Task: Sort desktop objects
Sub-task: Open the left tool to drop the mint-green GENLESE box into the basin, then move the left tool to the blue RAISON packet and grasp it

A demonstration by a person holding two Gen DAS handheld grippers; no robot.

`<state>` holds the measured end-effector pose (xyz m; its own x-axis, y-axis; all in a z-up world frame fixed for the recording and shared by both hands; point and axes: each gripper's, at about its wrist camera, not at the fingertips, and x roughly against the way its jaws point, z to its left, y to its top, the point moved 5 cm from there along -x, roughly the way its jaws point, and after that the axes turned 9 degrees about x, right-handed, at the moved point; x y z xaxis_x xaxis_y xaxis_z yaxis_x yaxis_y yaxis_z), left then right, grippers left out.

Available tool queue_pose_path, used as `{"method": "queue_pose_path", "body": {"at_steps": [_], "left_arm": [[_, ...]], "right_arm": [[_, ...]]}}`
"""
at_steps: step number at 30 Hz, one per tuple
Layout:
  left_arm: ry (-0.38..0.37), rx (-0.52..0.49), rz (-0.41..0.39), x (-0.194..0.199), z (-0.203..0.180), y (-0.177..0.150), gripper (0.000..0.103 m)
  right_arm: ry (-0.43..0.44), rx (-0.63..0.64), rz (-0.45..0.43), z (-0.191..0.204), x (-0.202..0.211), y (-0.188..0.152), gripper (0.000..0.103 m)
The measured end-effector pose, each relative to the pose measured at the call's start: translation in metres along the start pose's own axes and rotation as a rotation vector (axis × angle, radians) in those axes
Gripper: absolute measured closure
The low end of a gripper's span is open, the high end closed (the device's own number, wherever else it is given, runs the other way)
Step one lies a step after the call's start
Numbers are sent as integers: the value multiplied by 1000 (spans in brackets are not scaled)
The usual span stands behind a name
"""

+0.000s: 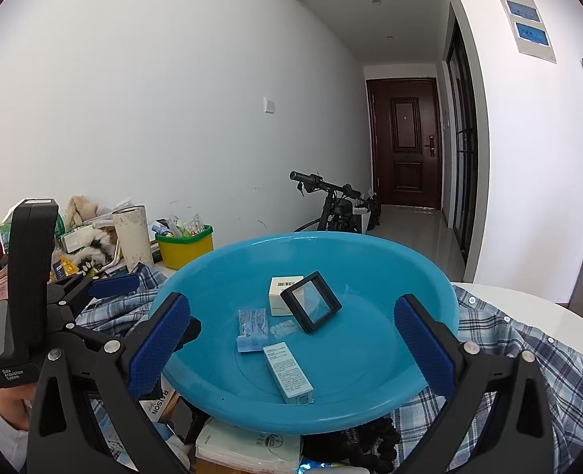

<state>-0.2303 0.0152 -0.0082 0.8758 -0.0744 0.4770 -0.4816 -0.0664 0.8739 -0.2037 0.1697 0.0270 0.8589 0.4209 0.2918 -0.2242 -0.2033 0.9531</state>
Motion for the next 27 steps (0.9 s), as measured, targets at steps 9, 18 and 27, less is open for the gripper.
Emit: {"method": "queue_pose_path", "body": {"at_steps": [9,18,27], "left_arm": [[2,4,-8,5,-1,-1,0],[5,6,-14,9,0,2,0],[-1,60,-25,15,13,8,0]], "right_arm": [[10,-29,23,-5,-7,-5,0],[2,-32,31,-7,-9,-7,0],[3,-26,36,-4,-10,-8,0]]}}
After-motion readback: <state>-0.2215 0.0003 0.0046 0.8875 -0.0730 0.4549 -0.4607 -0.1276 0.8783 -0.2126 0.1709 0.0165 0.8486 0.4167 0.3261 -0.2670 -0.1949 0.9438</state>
